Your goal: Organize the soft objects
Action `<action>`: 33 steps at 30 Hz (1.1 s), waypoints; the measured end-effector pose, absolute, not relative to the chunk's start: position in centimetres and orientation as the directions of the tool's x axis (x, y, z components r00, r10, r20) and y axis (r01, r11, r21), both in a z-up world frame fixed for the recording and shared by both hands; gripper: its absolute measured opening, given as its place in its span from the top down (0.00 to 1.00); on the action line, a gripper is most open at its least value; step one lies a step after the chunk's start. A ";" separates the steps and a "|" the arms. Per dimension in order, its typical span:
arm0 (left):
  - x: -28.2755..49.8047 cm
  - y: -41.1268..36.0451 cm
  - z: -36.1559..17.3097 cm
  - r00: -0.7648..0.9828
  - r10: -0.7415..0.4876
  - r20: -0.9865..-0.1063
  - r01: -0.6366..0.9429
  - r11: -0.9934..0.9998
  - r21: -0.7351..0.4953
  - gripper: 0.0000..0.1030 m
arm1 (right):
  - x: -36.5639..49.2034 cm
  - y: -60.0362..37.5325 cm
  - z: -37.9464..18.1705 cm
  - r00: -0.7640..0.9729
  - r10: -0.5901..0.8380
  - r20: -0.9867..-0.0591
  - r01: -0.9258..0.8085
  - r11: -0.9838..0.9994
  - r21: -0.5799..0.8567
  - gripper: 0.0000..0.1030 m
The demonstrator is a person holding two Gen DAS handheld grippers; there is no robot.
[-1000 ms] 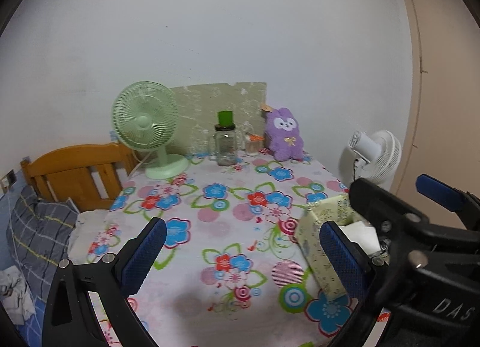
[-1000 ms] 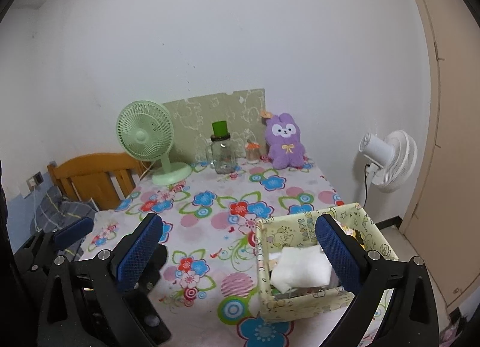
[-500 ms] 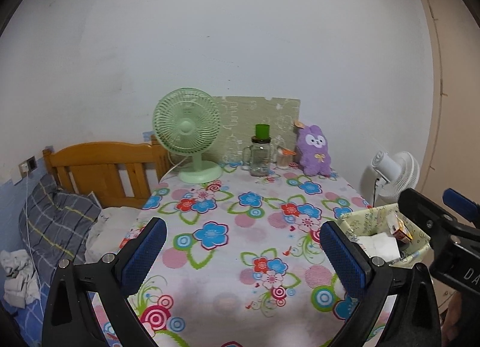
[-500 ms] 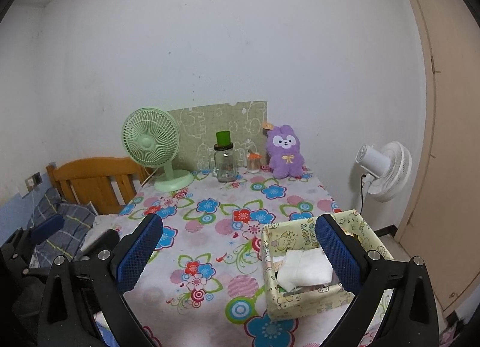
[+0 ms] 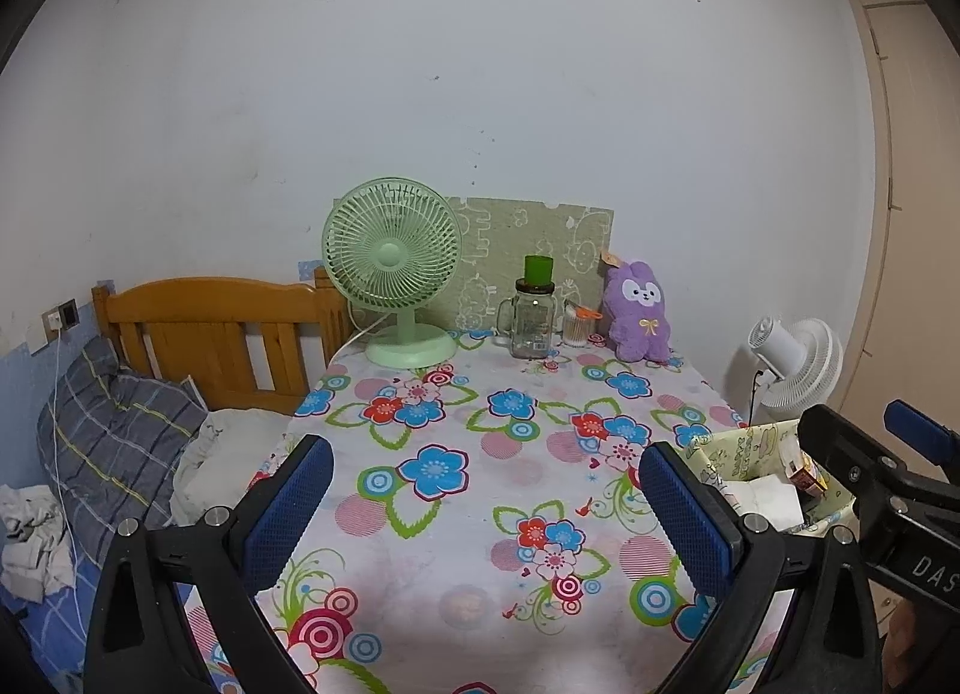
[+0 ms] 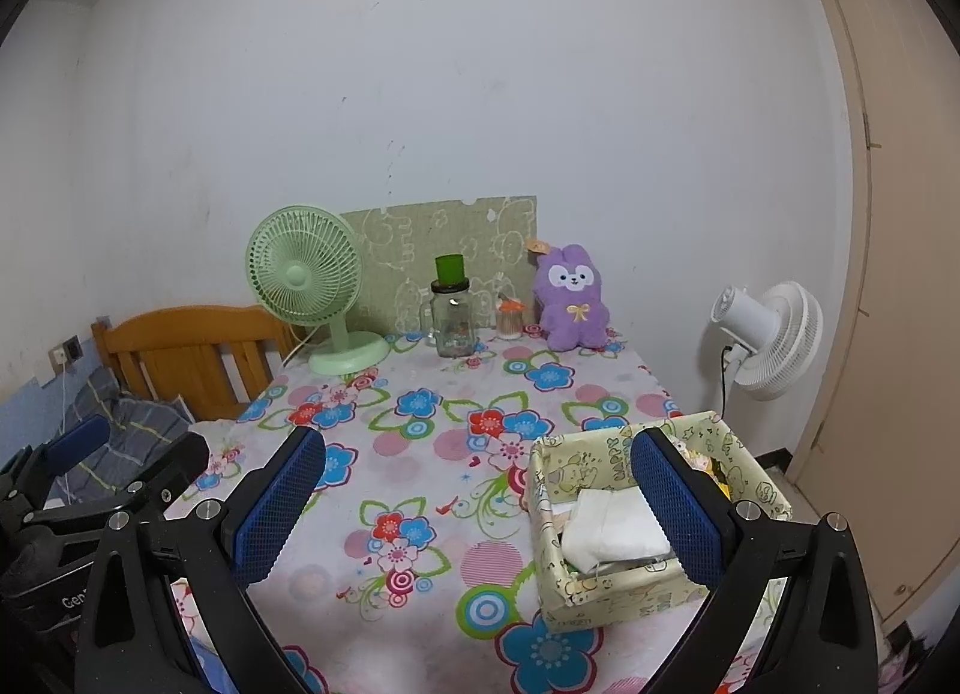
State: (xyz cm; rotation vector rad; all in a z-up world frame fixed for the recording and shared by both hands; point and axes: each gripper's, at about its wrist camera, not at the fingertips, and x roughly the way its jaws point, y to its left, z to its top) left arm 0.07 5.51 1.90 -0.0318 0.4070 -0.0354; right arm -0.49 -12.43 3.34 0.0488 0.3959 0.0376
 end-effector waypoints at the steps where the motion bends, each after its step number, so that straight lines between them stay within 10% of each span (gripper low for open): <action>1: 0.1 5.5 1.9 0.917 -0.040 -0.397 0.027 0.999 -0.038 0.00 | -0.5 -12.4 3.3 0.922 0.046 -0.384 -0.027 0.998 0.055 0.00; 33: 0.7 4.5 2.2 0.914 -0.038 -0.404 0.025 0.999 -0.036 0.00 | 0.4 -13.7 2.9 0.917 0.048 -0.397 -0.024 0.998 0.064 0.00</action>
